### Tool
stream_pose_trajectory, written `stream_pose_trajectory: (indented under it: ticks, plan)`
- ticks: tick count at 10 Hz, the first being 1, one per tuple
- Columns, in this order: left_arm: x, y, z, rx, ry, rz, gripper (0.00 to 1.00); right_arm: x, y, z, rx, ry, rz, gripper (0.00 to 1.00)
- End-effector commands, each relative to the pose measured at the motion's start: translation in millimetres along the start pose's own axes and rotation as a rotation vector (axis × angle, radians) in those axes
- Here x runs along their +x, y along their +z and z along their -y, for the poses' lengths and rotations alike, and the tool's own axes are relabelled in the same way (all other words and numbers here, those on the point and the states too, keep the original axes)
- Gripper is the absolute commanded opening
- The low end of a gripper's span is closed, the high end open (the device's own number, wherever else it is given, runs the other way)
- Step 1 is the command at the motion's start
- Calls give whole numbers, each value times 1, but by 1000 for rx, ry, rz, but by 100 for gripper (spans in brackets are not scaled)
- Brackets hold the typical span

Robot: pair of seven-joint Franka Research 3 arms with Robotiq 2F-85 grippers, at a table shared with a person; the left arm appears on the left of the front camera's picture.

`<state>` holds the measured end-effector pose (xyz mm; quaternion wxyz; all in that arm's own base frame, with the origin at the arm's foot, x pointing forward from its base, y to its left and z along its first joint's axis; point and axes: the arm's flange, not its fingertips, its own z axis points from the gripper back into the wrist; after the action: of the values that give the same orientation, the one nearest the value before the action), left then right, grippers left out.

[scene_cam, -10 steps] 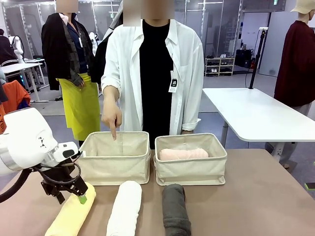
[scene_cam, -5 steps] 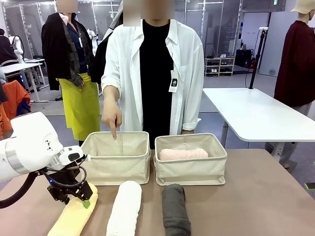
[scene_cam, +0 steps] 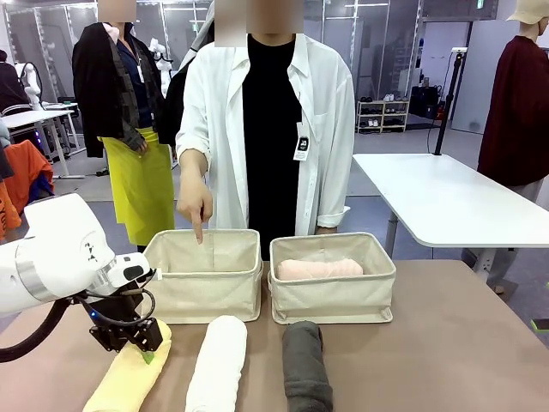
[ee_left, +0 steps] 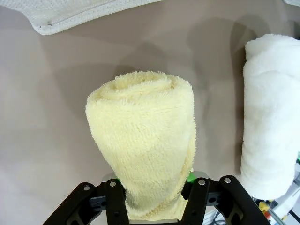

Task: Divide the towels into two baskets.
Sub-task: Pick up one hotel-folded towel from the bottom of the table and place it in the Fabric basket indicated by the person.

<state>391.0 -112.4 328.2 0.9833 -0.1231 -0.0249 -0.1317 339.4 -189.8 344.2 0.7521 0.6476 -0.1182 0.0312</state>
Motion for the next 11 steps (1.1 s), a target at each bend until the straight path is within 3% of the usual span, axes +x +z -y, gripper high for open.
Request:
stream_pose_trajectory:
  ticks: [1, 3, 6, 8, 11]
  plan:
    - [-107, -10, -7, -14, -22, 22, 0, -3, 0, -4, -9, 4, 1, 100]
    - [-113, 35, -3, -36, -187, 7, 0, -3, 0, -4, -9, 4, 1, 100]
    - [-118, 97, 13, -29, -627, 22, 0, -3, 0, -4, -9, 4, 1, 100]
    - [-122, 120, 28, 33, -934, 22, 0, -3, 0, -4, -9, 4, 1, 100]
    - [-129, 128, 41, 90, -1200, 50, 0, -3, 0, -4, -9, 4, 1, 100]
